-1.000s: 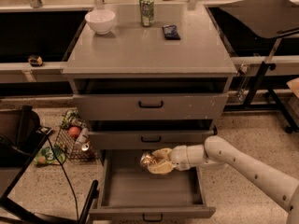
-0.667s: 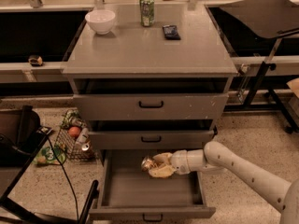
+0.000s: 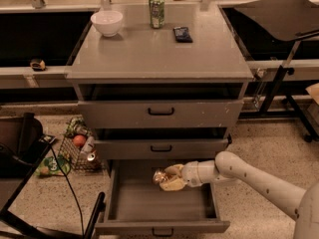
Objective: Place orange can into bottom drawer
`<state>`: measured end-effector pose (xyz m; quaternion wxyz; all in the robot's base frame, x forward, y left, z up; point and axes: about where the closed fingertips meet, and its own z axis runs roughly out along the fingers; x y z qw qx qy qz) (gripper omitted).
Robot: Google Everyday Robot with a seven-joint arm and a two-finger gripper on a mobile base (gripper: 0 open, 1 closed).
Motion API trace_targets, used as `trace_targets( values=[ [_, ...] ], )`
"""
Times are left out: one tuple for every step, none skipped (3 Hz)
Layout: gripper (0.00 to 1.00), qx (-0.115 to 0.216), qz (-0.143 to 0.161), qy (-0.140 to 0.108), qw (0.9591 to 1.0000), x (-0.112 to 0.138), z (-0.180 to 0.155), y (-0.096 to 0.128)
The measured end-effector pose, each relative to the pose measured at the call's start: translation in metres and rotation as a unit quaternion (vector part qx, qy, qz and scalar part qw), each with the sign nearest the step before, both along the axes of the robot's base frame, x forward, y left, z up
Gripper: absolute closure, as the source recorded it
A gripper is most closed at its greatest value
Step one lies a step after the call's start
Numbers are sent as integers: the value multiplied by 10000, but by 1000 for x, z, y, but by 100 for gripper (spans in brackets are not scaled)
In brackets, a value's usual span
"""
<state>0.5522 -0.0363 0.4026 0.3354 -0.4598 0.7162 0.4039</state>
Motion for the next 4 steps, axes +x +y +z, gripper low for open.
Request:
trace_targets(
  values=[
    [100, -597, -33, -74, 9982, 8, -49, -18],
    [100, -828, -109, -22, 9965, 14, -93, -38],
    [100, -863, -179, 119, 9960, 20, -131, -51],
    [82, -926, -296, 326, 9947, 28, -164, -58]
  ],
)
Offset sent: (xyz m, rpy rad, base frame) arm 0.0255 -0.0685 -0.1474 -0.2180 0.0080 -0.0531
